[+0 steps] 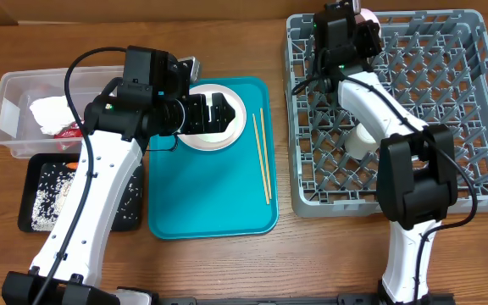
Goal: Sort waste into correct bins and load items into the dishwasher
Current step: 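Carry the pink bowl to the rack's back-left corner with the right gripper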
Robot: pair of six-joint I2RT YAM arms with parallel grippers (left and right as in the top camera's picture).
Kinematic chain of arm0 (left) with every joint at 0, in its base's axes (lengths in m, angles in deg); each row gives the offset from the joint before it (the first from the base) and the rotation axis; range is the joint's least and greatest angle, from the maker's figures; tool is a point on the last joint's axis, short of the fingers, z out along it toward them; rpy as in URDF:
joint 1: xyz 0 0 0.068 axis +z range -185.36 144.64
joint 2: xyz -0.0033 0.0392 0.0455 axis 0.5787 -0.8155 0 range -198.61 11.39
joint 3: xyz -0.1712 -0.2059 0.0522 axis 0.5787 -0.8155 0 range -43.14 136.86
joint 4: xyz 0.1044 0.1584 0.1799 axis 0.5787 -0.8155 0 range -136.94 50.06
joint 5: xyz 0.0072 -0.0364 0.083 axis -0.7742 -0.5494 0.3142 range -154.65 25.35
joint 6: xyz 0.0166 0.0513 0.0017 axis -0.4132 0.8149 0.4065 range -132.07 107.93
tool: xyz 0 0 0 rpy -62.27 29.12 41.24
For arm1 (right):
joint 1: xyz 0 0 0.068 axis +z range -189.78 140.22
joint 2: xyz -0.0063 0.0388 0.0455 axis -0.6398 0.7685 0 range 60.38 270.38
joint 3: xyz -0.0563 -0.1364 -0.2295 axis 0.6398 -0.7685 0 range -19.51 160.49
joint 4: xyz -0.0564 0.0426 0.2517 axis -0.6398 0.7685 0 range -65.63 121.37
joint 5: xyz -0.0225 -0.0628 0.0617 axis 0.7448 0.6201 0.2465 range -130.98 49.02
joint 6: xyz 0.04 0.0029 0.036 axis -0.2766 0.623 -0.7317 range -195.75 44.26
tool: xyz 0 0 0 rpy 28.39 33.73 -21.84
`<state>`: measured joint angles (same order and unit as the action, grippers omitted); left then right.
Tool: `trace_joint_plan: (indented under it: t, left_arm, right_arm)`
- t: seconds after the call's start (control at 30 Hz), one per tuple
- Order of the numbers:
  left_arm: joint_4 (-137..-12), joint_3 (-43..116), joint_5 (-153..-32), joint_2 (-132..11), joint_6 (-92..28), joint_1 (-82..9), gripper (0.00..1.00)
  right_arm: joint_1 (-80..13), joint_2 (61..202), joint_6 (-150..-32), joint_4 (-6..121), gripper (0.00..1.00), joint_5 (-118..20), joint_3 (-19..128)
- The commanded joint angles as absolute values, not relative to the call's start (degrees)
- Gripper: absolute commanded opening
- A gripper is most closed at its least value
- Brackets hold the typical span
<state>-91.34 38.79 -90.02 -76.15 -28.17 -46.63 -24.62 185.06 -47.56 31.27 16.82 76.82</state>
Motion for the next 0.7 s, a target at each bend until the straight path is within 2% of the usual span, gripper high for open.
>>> trace_joint_plan:
  t: [0.0, 0.33, 0.67]
  left_arm:
    - [-91.3, 40.0, -91.1, -76.2, -27.3, -46.6, 1.0]
    - [-91.3, 40.0, -91.1, -76.2, -27.3, -46.6, 1.0]
    - [-91.3, 40.0, -91.1, -76.2, -27.3, -46.6, 1.0]
  right_arm:
    - [-23.6, 185.9, -43.9, 31.5, 0.04, 18.0, 77.2]
    - [-23.1, 185.9, -43.8, 31.6, 0.04, 24.1, 77.2]
    - [-20.2, 185.9, -43.8, 32.4, 0.04, 23.9, 77.2]
